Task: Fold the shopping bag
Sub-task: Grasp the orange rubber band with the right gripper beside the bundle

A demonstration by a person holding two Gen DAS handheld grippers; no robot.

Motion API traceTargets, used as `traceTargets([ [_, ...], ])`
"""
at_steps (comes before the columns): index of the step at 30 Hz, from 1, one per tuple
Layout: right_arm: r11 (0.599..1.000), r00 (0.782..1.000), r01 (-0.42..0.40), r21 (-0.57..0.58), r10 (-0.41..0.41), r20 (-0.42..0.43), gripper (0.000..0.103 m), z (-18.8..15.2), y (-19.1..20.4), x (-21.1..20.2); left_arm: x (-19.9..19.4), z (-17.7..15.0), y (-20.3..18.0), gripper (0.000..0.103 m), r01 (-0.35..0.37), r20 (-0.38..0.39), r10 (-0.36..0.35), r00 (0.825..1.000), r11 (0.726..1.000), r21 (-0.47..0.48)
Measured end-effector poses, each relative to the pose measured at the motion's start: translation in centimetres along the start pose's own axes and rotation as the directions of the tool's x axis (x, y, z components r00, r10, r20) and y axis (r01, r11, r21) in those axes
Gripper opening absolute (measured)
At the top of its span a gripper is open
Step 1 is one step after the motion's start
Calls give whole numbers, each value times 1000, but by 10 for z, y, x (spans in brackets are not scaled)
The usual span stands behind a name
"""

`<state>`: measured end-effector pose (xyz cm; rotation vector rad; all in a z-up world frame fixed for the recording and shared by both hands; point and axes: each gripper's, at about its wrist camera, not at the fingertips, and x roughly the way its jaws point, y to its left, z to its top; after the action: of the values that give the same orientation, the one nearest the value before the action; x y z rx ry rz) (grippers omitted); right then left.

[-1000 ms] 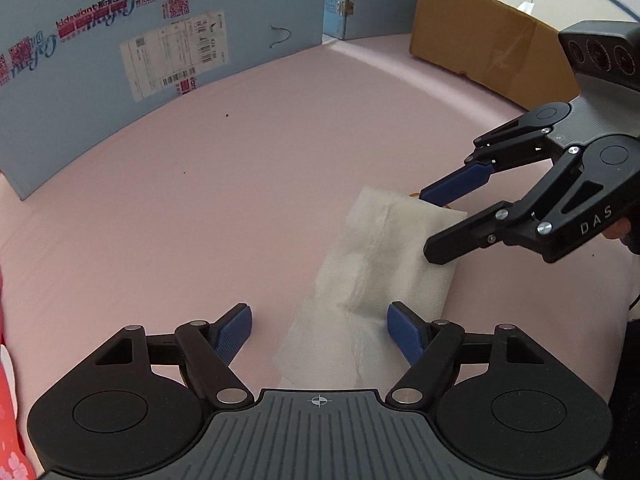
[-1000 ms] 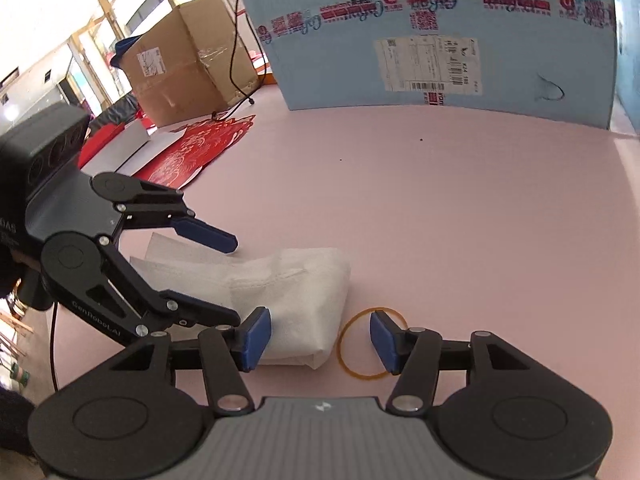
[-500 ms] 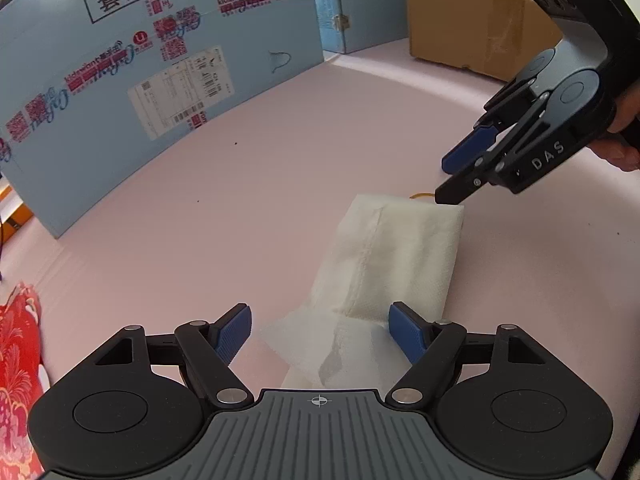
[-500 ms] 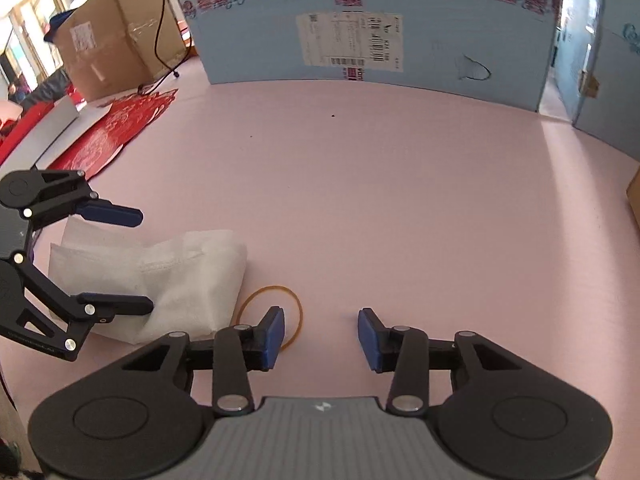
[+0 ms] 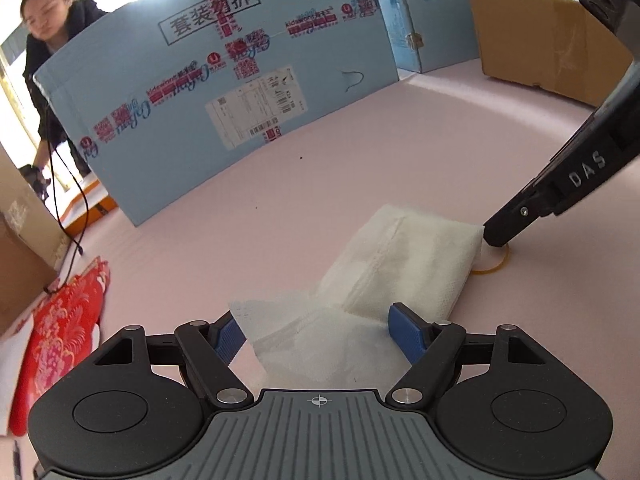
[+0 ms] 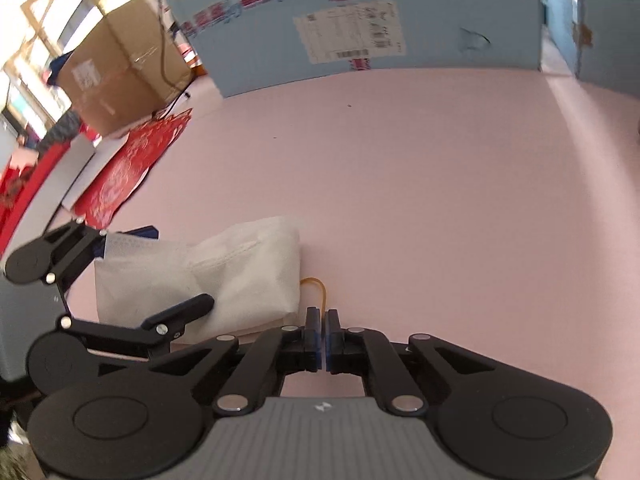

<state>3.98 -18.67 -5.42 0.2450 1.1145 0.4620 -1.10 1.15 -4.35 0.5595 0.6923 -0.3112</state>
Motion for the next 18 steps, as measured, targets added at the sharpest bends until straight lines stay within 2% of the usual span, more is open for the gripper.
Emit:
traceTargets([
  [2, 990, 998, -55, 126, 57, -11, 1, -1, -17, 0, 0, 2, -4, 77, -5, 16, 4, 1000, 999, 55],
  [6, 952, 991, -126, 279, 130, 5, 1, -3, -36, 2, -1, 13, -8, 78, 4, 40, -8, 999, 993, 118],
  [12, 861, 973, -224, 458, 225, 52, 1, -8, -59, 7, 10, 23, -3, 78, 94, 19, -97, 995, 989, 117],
  [18, 756, 945, -307, 578, 315, 90, 1, -14, -73, 15, 18, 16, -1, 77, 127, 8, -128, 992, 991, 37],
])
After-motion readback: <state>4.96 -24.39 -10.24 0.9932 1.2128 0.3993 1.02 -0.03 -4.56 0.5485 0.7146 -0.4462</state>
